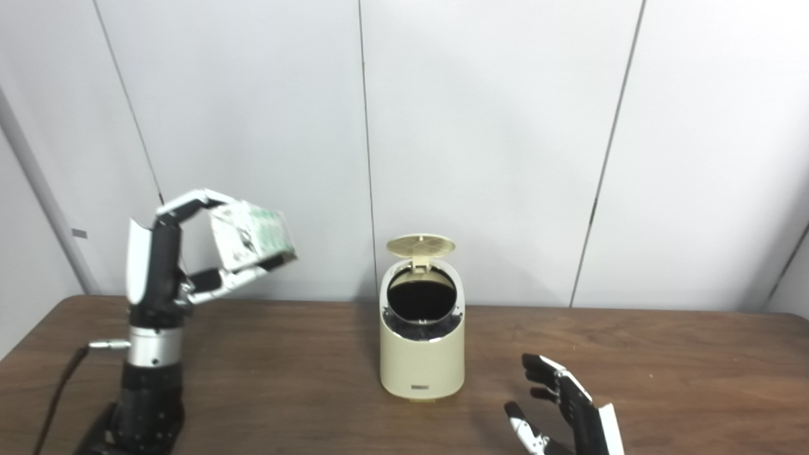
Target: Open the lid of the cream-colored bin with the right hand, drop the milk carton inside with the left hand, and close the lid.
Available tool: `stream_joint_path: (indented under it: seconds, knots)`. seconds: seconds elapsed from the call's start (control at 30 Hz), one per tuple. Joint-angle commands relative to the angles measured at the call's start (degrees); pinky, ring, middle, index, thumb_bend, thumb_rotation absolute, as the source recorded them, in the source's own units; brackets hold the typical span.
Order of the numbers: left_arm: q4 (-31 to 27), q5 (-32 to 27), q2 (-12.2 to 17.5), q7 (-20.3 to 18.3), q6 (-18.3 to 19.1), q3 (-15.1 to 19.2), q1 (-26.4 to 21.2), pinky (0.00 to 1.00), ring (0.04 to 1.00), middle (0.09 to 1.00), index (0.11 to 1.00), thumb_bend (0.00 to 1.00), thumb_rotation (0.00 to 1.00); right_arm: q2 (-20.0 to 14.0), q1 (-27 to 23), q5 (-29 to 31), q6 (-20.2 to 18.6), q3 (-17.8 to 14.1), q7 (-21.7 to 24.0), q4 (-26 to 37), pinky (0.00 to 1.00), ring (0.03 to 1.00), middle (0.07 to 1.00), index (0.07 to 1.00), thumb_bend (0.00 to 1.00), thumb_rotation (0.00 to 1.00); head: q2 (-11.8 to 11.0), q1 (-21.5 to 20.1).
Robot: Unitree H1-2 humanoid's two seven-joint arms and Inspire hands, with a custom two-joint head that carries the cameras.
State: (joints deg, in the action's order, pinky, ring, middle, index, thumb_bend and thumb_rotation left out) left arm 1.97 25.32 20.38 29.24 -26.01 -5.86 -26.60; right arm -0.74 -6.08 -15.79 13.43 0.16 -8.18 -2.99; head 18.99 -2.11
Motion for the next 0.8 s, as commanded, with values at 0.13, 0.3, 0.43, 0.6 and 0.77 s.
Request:
stream_joint_path:
  seconds: [0.13,0.3,0.43,0.6,0.77]
  knots:
    - [-4.3,3.0,-1.3,4.0,-0.9,-1.7,-1.8,0.51,0.487,0.48,0.439,0.5,0.0,1.5,-0.4,-0.9,3.2,1.6,-2.3,-7.4,0.69,0.764,0.764,0.748,0.21,0.02,-0.5,-0.5]
    - [-5.8,4.3,-1.6,6.5,-0.9,-5.6,-2.0,0.5,0.479,0.478,0.45,0.5,0.0,1.4,-1.4,-1.8,4.5,1.9,-3.7,-9.3,0.66,0.746,0.752,0.745,0.22,0.08,-0.6,-0.9]
    - [-6.8,4.7,-1.7,6.7,-0.9,-7.8,-2.1,0.5,0.473,0.481,0.453,0.5,0.0,1.2,-1.9,-2.2,6.7,2.3,-5.0,-10.9,0.63,0.722,0.736,0.738,0.22,0.15,-0.5,-1.6]
    - [-5.1,4.4,-1.5,7.8,-0.9,-10.2,-3.6,0.49,0.467,0.484,0.453,0.5,0.0,1.0,-2.1,-3.0,7.0,3.0,-6.2,-11.5,0.64,0.727,0.742,0.741,0.22,0.2,-0.2,-2.2]
    - [-1.8,3.3,-1.7,9.6,-0.9,-13.8,-6.0,0.49,0.463,0.483,0.463,0.5,0.0,1.2,-1.8,-3.2,6.7,3.4,-7.0,-11.1,0.65,0.735,0.751,0.748,0.21,0.21,0.3,-3.1]
